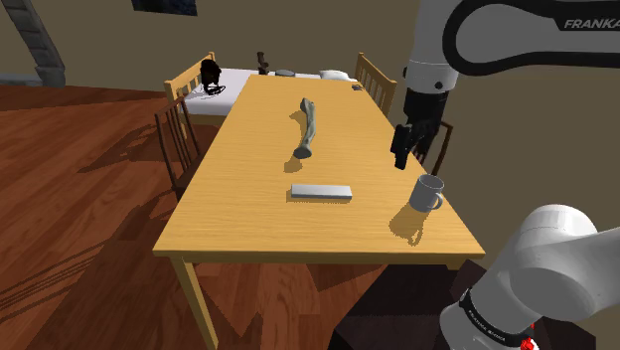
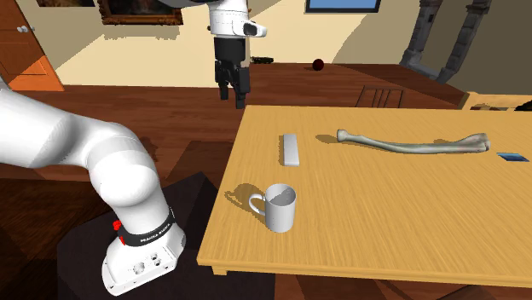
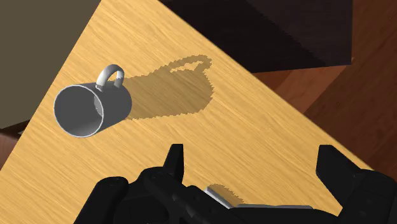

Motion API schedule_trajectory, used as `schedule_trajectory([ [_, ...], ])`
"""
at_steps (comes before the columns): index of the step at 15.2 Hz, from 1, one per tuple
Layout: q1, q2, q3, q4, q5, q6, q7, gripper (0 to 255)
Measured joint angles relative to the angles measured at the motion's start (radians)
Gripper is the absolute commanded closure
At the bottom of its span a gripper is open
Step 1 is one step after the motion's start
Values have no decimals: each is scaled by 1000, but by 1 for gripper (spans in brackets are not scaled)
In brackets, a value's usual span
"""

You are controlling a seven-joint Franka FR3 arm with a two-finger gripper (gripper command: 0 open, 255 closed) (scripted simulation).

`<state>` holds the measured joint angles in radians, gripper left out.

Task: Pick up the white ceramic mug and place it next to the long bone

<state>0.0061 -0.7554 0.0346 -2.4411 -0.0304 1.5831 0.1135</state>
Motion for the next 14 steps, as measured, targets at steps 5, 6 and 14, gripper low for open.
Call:
schedule_trajectory([
  [5, -19, -30, -70, -67, -46, 48, -89, 0],
  [6, -29, -39, -98, -84, -65, 59, -122, 0],
  [14, -94, -3, -306, -180, -201, 224, -365, 0],
])
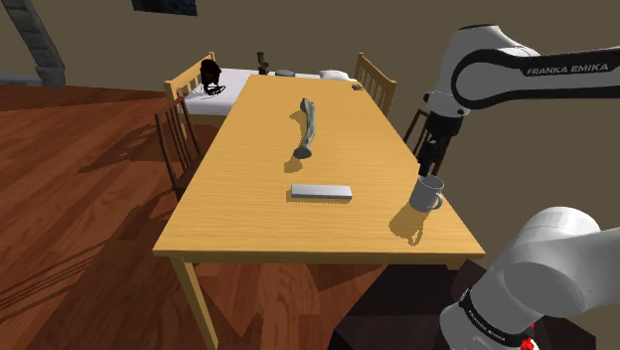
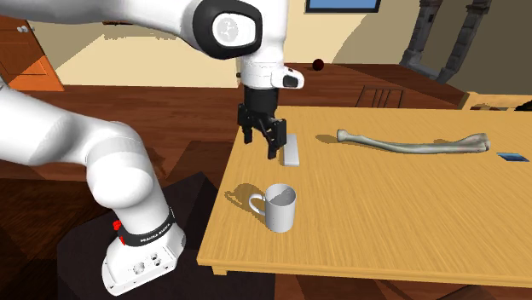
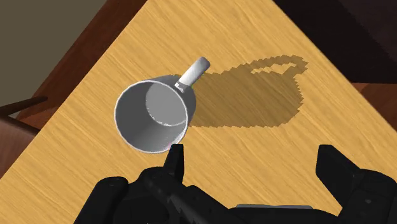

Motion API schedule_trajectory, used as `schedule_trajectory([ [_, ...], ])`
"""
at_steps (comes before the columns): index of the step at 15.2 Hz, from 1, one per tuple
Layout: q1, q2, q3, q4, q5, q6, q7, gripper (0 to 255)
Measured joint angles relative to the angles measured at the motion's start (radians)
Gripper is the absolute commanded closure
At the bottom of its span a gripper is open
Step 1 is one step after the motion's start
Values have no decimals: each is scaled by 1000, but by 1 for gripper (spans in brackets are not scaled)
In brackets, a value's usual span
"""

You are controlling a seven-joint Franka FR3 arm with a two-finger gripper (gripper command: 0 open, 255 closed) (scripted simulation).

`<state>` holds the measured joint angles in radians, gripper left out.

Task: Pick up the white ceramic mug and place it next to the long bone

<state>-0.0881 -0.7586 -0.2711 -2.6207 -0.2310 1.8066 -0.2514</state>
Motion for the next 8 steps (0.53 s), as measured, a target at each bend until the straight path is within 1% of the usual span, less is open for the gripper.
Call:
schedule_trajectory([
  [3, -24, 29, -83, -17, -47, 60, -94, 0],
  [8, -32, 168, -229, 7, -94, 197, -249, 0],
])
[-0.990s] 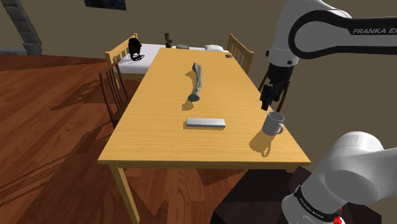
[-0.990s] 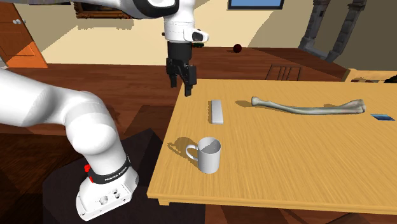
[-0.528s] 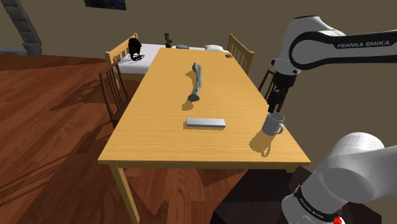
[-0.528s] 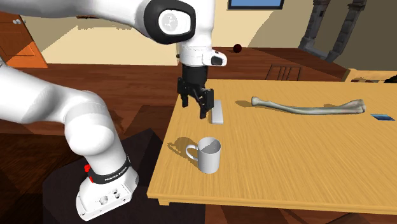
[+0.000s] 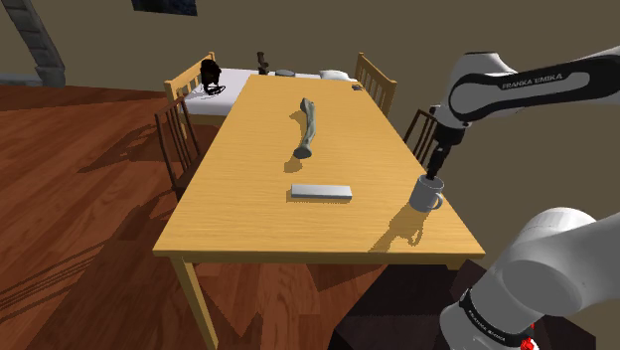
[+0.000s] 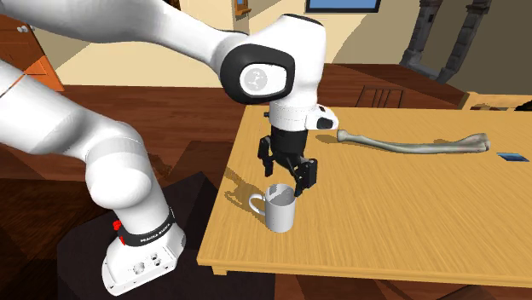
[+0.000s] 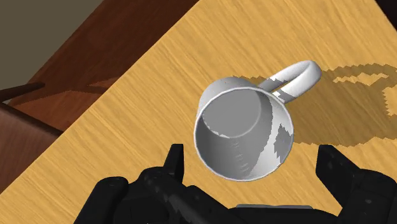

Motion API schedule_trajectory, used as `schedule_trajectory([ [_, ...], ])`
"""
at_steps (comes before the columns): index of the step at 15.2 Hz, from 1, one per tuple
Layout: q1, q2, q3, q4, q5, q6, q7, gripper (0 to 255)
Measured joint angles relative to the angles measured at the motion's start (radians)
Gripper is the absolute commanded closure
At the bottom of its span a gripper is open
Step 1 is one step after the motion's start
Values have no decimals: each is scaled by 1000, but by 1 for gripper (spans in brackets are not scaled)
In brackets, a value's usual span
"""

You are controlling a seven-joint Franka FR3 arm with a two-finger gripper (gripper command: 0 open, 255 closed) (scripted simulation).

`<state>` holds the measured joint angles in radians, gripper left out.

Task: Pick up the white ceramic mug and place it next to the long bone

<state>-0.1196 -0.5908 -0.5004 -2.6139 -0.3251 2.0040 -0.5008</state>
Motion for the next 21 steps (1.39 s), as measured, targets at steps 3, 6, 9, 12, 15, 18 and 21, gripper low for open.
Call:
schedule_trajectory([
  [3, 3, 77, -81, 16, -9, 73, -91, 0],
  [6, 8, 111, -107, 7, -11, 119, -112, 0],
  [9, 9, 134, -123, -16, -15, 164, -118, 0],
  [12, 12, 158, -136, -33, -16, 206, -122, 0],
  [15, 12, 161, -138, -35, -16, 211, -123, 0],
  [18, 12, 162, -138, -35, -16, 211, -123, 255],
  [21, 12, 162, -138, -35, -16, 211, -123, 255],
])
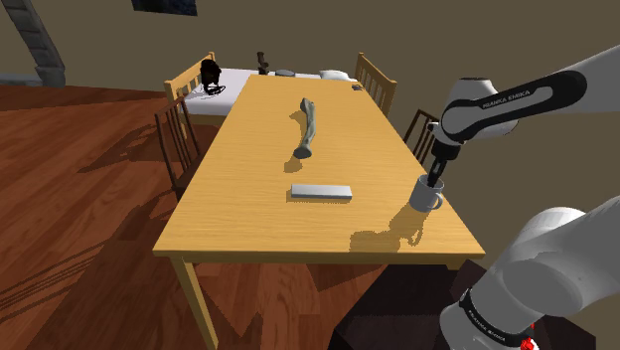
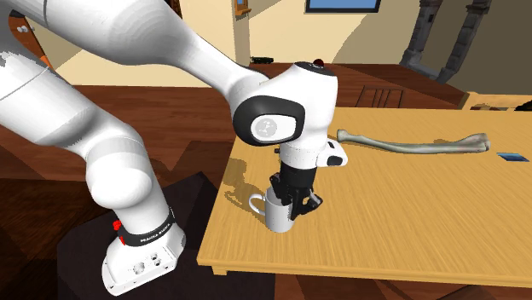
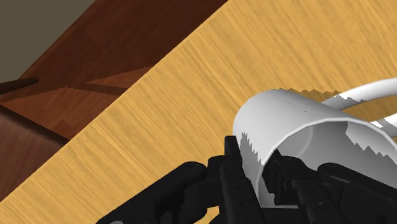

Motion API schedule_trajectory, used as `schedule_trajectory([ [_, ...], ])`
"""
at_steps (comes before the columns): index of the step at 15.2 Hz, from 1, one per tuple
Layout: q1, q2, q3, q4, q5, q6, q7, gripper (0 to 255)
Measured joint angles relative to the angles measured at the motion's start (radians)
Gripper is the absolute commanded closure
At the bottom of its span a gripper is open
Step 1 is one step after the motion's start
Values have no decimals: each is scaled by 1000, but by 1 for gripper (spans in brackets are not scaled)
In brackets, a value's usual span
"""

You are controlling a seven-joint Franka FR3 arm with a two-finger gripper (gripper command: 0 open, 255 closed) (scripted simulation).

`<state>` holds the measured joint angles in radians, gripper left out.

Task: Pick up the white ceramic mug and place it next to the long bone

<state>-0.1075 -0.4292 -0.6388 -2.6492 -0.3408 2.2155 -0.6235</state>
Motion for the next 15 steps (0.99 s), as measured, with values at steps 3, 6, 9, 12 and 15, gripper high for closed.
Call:
schedule_trajectory([
  [3, 0, 0, 0, 0, 0, 0, 0, 255],
  [6, 0, 0, 0, 0, 0, 0, 0, 255],
  [9, -3, -12, 6, 7, -1, -19, 1, 255],
  [12, -7, -42, 22, 24, -1, -65, 7, 255],
  [15, -11, -70, 37, 49, 1, -117, 8, 255],
])
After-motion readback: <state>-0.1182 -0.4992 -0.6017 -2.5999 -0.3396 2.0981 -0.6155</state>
